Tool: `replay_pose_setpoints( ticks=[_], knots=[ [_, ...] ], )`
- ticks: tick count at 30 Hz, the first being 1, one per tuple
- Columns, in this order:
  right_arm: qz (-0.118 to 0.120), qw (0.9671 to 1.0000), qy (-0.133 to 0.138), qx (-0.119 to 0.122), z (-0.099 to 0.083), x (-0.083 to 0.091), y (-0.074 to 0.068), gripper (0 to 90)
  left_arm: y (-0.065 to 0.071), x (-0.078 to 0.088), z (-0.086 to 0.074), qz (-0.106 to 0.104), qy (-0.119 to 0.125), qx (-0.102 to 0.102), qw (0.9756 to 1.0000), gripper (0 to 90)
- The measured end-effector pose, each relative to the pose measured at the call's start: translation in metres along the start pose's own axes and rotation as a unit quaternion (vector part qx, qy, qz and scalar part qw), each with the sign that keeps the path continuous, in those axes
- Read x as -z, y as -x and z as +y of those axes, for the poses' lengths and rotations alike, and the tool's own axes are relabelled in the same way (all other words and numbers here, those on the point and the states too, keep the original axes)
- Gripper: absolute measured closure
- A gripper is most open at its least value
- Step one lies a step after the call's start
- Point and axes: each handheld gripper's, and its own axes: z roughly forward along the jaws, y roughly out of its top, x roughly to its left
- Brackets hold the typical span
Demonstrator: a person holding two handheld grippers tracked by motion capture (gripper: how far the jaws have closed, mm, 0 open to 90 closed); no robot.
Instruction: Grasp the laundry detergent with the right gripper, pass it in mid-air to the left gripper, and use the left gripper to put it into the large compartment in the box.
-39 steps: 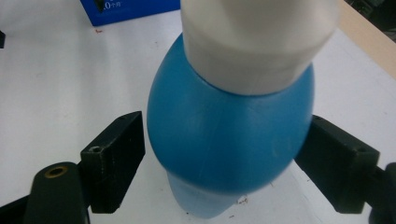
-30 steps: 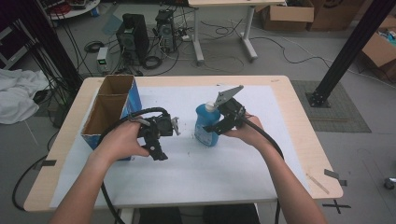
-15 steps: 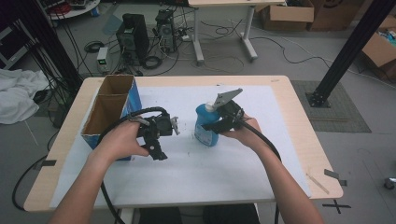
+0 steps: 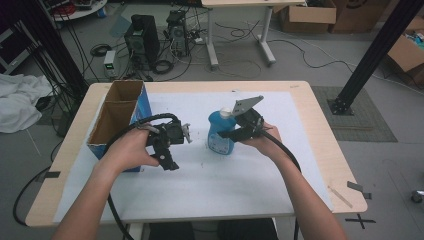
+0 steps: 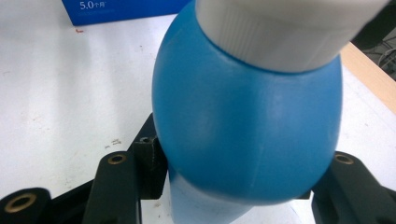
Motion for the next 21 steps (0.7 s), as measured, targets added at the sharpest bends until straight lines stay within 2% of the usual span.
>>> replay_pose_setpoints(
  ticks=[8,10,13,19,21],
  knots=[
    [0.033,0.9993,0.016,0.009,0.000,0.004,0.003,46.1,-0.001,0.007,-0.001,0.004,0.005,0.001,1.0000,15.7],
    [0.042,0.9988,0.023,0.013,0.001,0.006,0.003,46.1,-0.001,0.010,-0.001,0.004,0.013,0.006,0.9999,15.6],
    [0.058,0.9977,0.031,0.017,0.004,0.011,0.003,46.1,-0.001,0.017,-0.001,0.007,0.013,0.001,0.9999,15.6],
    [0.091,0.9943,0.044,0.034,0.016,0.023,0.001,45.9,-0.002,0.038,0.002,0.009,0.034,0.002,0.9994,15.6],
    [0.097,0.9936,0.046,0.035,0.018,0.025,0.001,45.8,-0.002,0.041,0.003,0.010,0.035,0.002,0.9993,15.6]
  ],
)
